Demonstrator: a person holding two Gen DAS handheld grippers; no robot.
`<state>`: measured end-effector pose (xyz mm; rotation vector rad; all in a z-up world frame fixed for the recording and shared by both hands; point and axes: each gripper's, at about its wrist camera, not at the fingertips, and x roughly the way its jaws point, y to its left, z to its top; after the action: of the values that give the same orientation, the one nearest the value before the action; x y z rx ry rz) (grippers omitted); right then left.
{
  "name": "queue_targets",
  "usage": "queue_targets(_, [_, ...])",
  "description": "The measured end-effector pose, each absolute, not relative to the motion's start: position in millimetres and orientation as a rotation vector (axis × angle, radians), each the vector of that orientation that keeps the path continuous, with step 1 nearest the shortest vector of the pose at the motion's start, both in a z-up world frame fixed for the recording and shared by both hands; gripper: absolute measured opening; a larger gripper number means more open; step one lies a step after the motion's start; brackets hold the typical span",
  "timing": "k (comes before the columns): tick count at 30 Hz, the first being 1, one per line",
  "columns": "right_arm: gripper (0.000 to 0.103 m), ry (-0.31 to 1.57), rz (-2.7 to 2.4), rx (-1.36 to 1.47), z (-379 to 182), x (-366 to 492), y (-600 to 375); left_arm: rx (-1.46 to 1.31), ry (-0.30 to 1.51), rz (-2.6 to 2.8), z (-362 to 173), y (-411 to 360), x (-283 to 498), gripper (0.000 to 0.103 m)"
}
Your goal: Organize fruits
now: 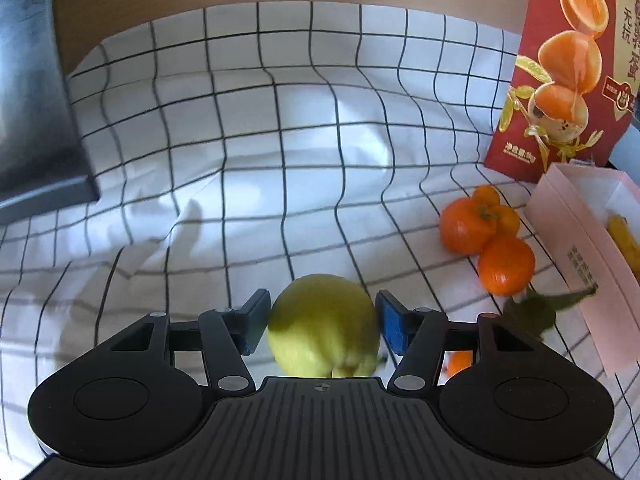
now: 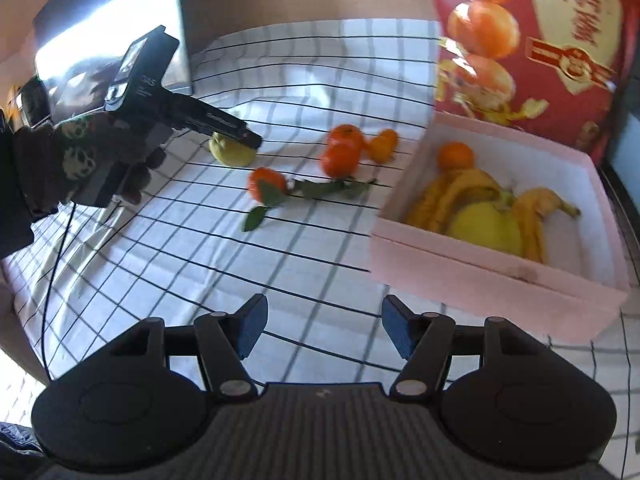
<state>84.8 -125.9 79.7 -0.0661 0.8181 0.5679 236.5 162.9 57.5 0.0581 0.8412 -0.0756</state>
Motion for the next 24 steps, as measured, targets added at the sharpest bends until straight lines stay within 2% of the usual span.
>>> queue_targets(13, [0.064,0.825,0.653,-0.071,75.5,74.0,-106.9,0.013,0.858,-0.120,70.6,155.6,173.5,0.062])
queue_targets(24, [0.064,0.831,0.655,-0.080,73.4,67.8,-109.6,-0.180,0.889,-0.079,73.3,165.7,130.4,0.062])
